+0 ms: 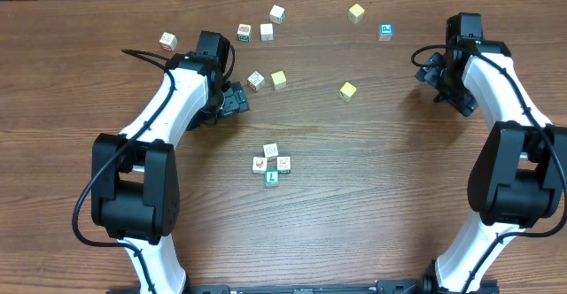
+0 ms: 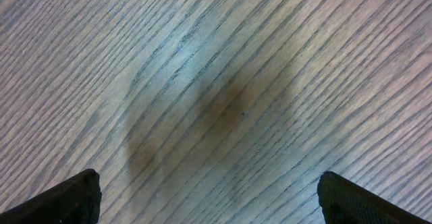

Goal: Form a circle

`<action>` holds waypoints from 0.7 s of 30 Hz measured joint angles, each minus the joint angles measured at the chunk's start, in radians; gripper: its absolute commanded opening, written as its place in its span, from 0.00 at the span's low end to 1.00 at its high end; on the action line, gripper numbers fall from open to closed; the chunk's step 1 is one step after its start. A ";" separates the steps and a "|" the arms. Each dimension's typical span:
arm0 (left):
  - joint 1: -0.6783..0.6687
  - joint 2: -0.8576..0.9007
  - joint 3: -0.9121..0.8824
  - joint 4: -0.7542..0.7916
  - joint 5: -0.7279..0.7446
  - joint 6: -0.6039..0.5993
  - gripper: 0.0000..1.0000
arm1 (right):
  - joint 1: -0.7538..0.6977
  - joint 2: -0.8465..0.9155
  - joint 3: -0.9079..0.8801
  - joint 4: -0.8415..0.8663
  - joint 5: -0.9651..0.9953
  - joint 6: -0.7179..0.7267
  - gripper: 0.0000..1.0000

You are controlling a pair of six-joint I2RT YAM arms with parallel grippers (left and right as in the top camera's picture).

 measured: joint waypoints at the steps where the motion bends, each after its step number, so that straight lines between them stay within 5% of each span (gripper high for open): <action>1: 0.000 0.000 0.000 0.000 0.000 0.000 1.00 | 0.001 -0.003 0.000 0.000 0.000 0.000 1.00; 21: 0.000 0.000 0.000 0.000 0.000 0.000 1.00 | 0.323 -0.420 -0.003 0.000 0.000 0.000 1.00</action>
